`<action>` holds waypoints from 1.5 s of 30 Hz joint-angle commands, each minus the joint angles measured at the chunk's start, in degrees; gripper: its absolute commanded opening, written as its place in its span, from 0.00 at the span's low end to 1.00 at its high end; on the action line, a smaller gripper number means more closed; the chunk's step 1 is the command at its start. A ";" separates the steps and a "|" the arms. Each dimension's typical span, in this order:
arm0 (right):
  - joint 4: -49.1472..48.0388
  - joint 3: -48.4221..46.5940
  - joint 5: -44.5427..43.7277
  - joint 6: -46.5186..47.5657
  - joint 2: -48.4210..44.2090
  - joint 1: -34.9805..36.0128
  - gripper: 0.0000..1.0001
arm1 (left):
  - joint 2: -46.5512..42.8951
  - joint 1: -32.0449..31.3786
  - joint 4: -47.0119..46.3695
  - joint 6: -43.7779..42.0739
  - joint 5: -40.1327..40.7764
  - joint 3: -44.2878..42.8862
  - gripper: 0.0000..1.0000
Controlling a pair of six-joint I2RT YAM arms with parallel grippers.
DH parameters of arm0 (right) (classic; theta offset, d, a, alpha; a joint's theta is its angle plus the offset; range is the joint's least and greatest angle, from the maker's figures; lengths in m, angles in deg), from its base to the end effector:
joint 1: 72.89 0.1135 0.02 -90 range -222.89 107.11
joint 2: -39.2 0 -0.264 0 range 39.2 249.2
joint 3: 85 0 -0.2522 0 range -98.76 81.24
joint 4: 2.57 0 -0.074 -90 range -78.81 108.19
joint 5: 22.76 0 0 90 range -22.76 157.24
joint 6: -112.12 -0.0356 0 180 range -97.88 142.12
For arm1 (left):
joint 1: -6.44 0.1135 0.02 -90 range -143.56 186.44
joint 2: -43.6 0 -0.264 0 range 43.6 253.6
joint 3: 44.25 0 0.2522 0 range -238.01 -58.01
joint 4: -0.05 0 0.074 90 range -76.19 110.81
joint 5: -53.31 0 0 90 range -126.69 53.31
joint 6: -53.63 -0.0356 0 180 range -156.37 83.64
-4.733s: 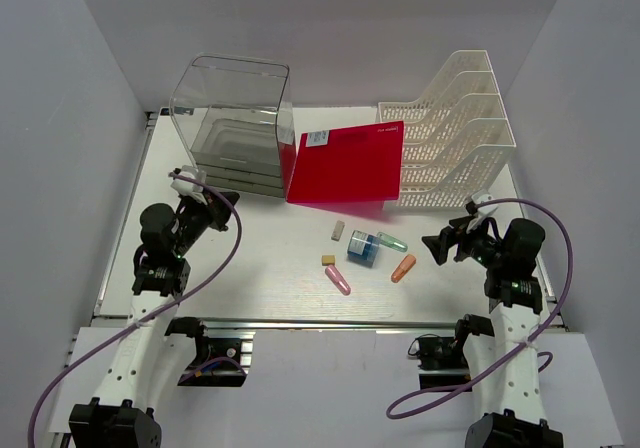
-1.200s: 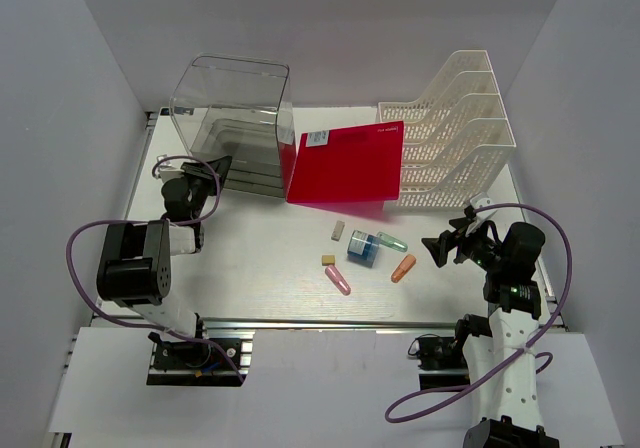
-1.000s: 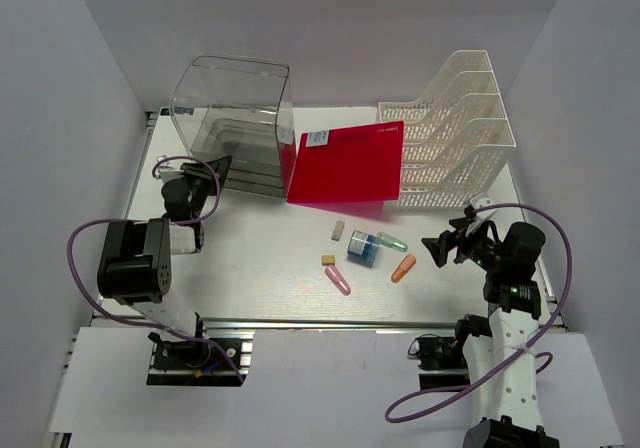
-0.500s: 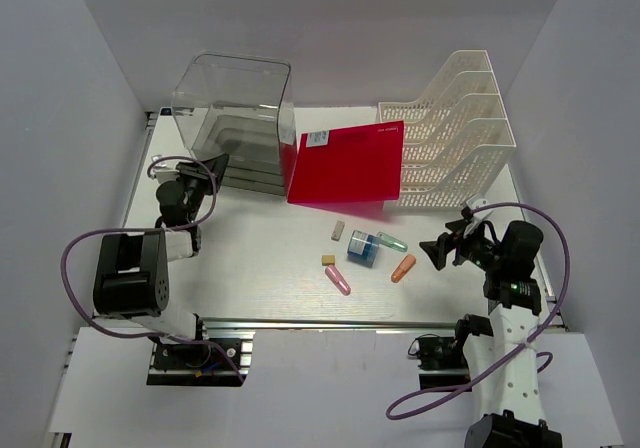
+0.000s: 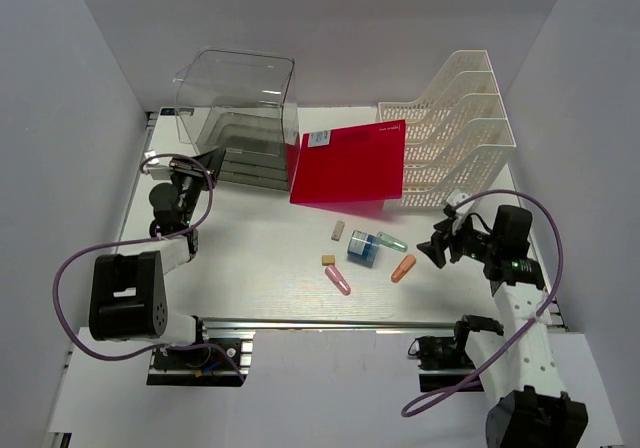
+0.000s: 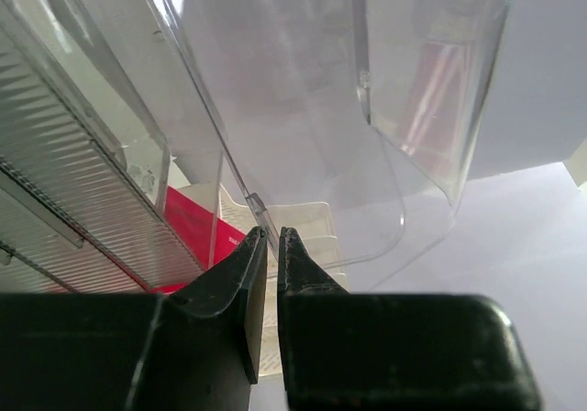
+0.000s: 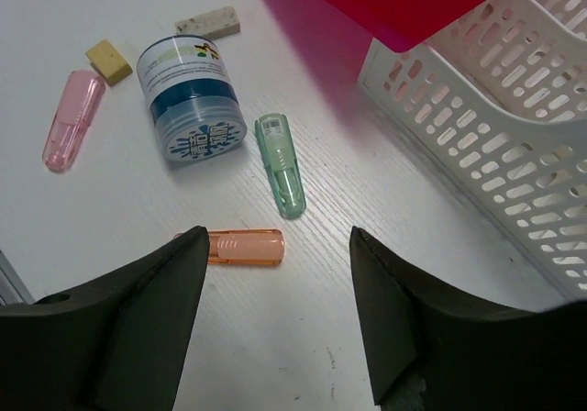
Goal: Organize the desk
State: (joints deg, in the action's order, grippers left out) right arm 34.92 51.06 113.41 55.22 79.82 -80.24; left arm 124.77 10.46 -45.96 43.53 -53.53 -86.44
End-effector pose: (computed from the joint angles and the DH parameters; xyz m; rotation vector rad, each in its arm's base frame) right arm 0.1550 0.0059 0.2446 -0.8619 1.7988 0.4218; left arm 0.2828 0.0095 0.2290 -0.8531 1.3413 -1.2732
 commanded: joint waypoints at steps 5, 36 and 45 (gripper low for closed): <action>2.03 -7.96 -7.05 7.77 10.26 10.74 0.24 | -6.46 -0.23 -2.20 0.70 -1.97 0.13 0.06; -3.07 -22.82 -30.96 1.44 44.72 43.92 0.89 | -12.79 -0.23 4.75 0.79 -1.44 -2.60 0.06; -2.37 -22.21 -35.18 2.49 47.18 45.76 0.80 | -12.52 -0.23 4.92 0.79 -1.53 -3.65 0.06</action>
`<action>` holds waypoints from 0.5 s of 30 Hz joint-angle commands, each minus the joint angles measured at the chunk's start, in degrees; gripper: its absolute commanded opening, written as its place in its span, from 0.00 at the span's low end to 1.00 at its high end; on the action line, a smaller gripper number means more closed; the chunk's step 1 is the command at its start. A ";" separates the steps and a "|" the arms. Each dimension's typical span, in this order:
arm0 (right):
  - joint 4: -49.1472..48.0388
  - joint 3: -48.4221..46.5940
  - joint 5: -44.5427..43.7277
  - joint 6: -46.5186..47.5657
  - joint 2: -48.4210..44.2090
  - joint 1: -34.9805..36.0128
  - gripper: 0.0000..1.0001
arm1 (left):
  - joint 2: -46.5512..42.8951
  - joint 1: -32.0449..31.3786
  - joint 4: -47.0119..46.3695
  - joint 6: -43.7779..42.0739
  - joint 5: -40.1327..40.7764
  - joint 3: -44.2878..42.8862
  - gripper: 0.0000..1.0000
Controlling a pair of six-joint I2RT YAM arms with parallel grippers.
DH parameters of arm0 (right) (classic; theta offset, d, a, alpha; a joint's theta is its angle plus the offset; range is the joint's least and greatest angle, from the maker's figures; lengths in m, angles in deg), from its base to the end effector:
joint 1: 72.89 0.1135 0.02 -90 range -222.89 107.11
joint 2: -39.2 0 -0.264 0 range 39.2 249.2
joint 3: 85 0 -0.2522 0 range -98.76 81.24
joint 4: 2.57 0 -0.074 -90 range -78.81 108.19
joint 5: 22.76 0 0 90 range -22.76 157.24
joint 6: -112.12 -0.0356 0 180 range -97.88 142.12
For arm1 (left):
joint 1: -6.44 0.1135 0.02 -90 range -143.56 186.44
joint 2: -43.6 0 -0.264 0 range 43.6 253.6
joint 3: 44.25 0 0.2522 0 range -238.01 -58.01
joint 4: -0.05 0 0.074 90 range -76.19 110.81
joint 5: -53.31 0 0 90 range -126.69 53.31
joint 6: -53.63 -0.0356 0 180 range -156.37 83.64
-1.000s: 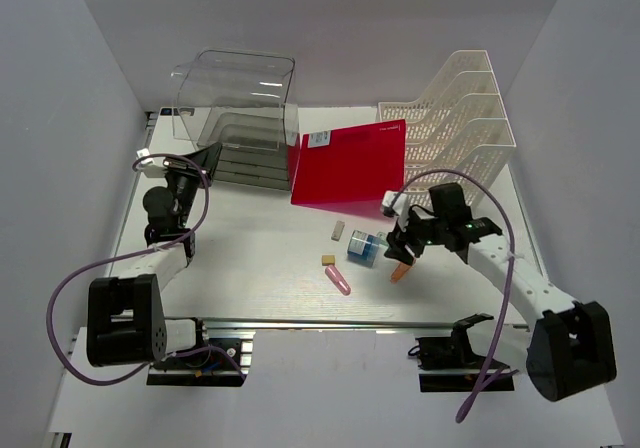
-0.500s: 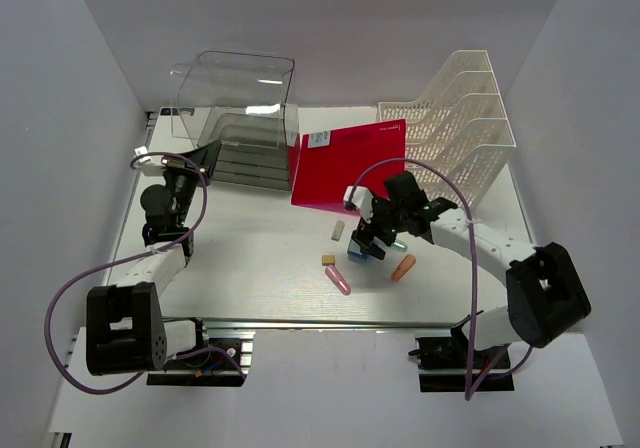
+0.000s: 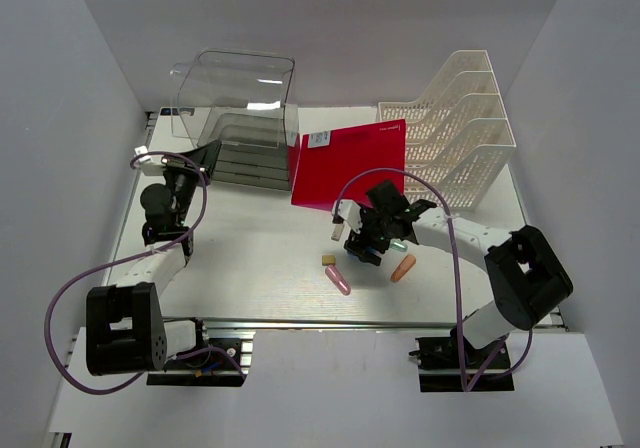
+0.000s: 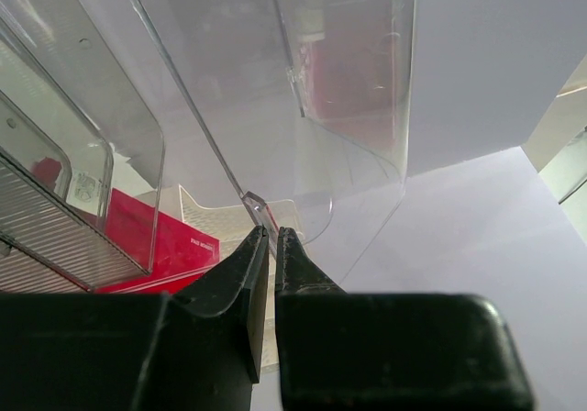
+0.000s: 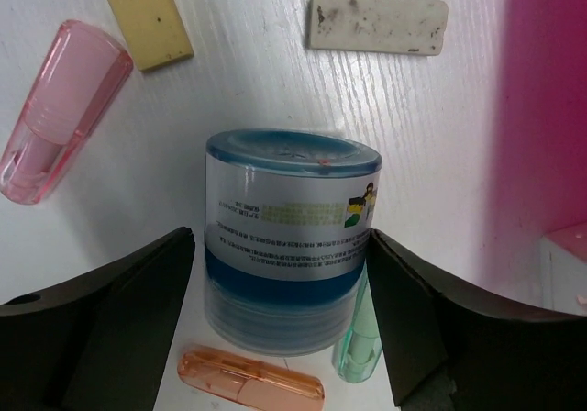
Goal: Organize the desk
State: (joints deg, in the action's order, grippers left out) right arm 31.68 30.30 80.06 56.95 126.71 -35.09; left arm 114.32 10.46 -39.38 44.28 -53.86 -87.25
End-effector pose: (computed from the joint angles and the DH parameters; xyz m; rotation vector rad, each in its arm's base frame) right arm 0.2323 0.1902 0.1882 -1.5825 2.0098 0.3067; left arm 0.2619 0.0079 0.2673 -0.7948 1.2804 -1.3041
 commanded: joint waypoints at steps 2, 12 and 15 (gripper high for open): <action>1.30 -1.71 -2.36 1.38 1.00 1.13 0.78 | -1.99 -0.23 -1.65 -0.13 -1.55 -2.85 0.06; 5.43 -5.48 -4.64 5.33 1.27 2.80 0.23 | -2.34 -0.23 -1.74 -0.22 -1.20 -2.67 0.05; 8.59 -8.99 -4.91 7.00 0.39 3.16 0.06 | -1.90 -0.23 -1.83 -0.13 -1.55 -3.11 0.05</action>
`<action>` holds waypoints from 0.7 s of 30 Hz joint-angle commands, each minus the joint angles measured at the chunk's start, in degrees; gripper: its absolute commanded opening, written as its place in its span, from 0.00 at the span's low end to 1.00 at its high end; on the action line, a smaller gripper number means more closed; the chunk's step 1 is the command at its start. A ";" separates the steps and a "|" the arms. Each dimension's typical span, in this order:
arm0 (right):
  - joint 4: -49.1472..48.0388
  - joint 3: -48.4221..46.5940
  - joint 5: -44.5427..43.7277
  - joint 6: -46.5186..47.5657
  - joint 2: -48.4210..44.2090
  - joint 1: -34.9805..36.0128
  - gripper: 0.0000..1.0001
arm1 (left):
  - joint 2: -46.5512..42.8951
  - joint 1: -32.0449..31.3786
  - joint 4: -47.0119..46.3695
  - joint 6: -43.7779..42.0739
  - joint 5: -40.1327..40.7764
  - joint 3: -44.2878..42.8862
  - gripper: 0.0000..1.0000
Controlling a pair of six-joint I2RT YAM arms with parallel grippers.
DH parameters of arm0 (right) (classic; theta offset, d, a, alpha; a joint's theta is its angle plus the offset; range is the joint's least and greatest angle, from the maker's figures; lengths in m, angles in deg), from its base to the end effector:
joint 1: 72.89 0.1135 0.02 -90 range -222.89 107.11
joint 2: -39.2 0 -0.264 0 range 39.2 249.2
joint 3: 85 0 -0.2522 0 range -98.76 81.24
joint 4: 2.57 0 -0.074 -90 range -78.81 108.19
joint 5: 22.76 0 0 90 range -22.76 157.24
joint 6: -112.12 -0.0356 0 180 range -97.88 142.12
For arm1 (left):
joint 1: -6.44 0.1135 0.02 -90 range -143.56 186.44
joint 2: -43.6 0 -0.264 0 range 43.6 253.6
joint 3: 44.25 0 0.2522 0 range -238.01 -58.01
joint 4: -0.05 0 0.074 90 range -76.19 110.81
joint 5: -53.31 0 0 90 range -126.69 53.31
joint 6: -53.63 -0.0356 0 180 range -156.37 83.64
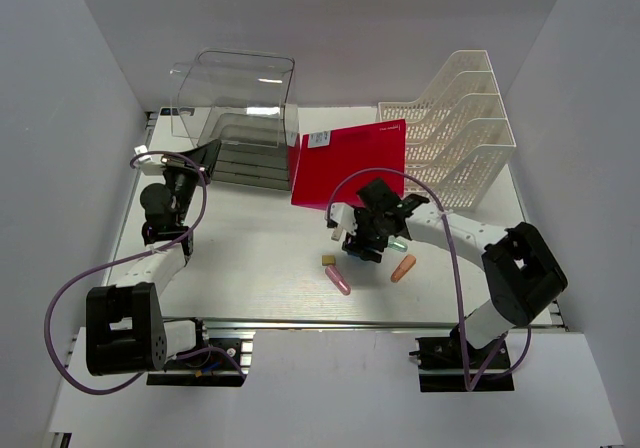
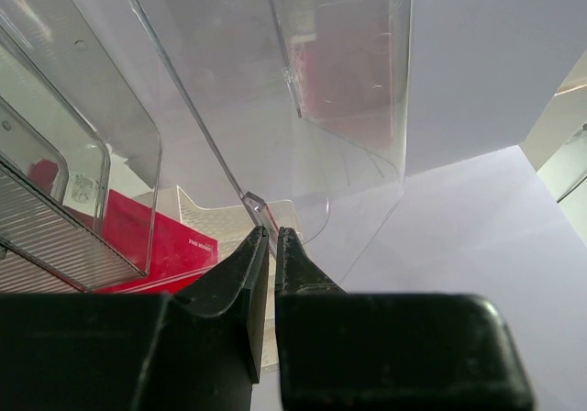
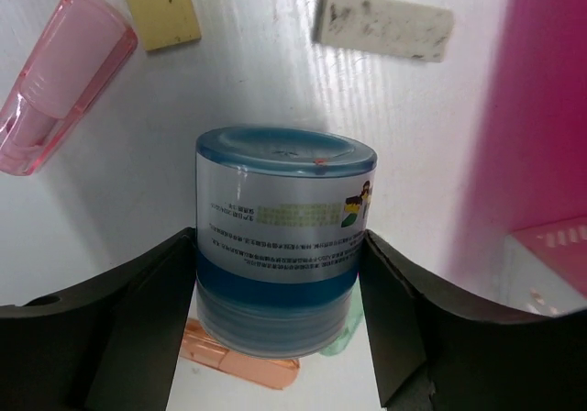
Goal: Organize the desk
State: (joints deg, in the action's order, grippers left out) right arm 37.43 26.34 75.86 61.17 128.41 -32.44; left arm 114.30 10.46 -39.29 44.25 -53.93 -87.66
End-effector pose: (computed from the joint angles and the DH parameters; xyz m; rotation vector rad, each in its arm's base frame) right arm 0.2295 0.2027 0.1939 -1.7168 1.9830 0.2060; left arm 0.2626 0.0079 0.2696 -0.7889 1.2769 -1.3056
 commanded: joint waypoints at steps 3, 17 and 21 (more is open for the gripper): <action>6.27 -9.96 -0.62 4.98 -1.76 1.30 0.02 | -1.88 -0.23 -2.18 -0.11 -1.40 -3.04 0.05; 9.80 -29.91 -8.00 18.87 5.71 8.94 0.00 | -2.93 -0.23 -0.86 -0.29 0.45 -4.63 0.04; 3.31 -31.59 -12.13 21.06 6.94 11.84 0.00 | -2.93 -0.23 -0.95 -0.29 0.36 -4.80 0.04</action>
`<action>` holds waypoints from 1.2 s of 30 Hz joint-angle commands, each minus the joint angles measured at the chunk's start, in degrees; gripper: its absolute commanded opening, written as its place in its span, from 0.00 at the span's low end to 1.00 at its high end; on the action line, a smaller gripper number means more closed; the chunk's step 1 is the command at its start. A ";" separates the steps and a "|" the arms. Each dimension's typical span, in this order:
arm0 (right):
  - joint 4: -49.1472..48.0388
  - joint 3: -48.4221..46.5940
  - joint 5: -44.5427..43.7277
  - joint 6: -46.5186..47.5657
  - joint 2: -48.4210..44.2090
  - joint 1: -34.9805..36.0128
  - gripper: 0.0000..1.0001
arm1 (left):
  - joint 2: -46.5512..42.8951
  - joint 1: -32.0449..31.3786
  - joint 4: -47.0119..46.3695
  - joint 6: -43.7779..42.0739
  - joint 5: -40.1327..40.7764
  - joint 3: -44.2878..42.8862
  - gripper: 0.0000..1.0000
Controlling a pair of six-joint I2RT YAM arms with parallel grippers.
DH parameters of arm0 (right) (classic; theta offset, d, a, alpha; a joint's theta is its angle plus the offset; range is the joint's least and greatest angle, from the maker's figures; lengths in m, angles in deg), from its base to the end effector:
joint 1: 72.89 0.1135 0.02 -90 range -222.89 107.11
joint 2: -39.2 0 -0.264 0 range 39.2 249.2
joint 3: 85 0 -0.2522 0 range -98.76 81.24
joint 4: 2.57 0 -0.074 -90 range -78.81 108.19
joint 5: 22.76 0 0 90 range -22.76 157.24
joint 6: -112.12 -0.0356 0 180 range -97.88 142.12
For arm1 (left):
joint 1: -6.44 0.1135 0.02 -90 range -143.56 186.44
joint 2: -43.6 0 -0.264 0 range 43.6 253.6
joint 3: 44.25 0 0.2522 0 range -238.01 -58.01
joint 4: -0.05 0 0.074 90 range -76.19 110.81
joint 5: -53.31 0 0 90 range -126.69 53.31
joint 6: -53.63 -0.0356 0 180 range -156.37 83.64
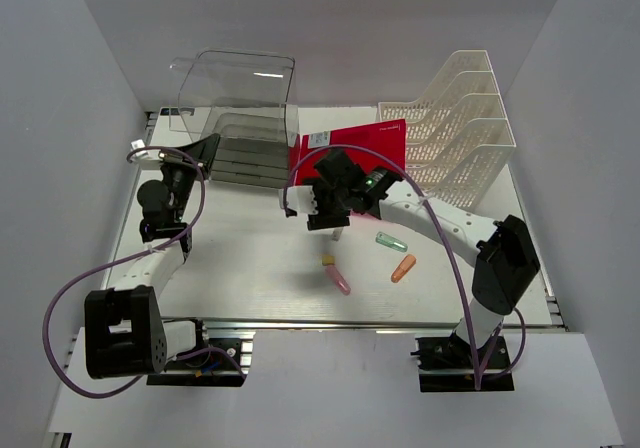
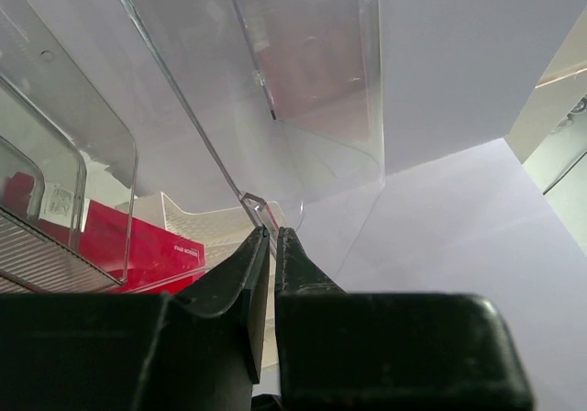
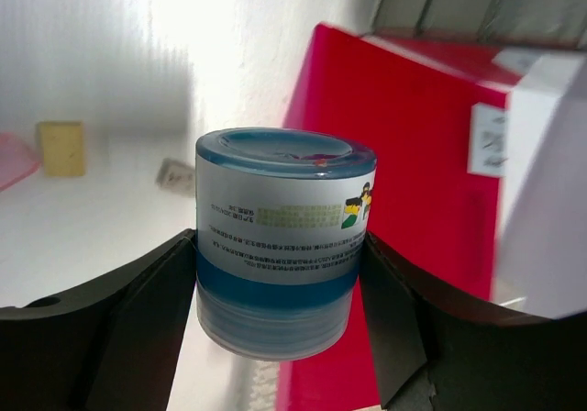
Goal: Organize the desk
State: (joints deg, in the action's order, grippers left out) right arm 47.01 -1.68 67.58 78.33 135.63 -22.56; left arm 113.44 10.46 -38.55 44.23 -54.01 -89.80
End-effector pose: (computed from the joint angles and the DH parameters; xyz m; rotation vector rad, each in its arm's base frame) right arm 0.2381 0.2874 0.2938 -1.9509 1.4524 -0.0390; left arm 0.2636 0.0079 0.2843 -0.7565 1.2483 -1.3136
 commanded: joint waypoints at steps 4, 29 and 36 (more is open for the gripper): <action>-15.30 -3.31 -10.16 7.07 1.84 6.00 0.00 | -2.52 -0.23 -1.17 -0.44 0.53 -3.10 0.04; -64.72 -5.06 -27.50 28.96 19.15 12.08 0.00 | -4.80 -0.23 2.96 -0.27 0.71 -5.39 0.04; -71.67 -9.62 -29.78 33.09 23.10 11.11 0.00 | -4.54 -0.23 2.96 0.52 0.53 -6.44 0.04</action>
State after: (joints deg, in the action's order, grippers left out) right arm -13.08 -6.18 40.36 107.79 158.05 -10.87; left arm 110.89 10.43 -34.17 44.30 -53.69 -93.45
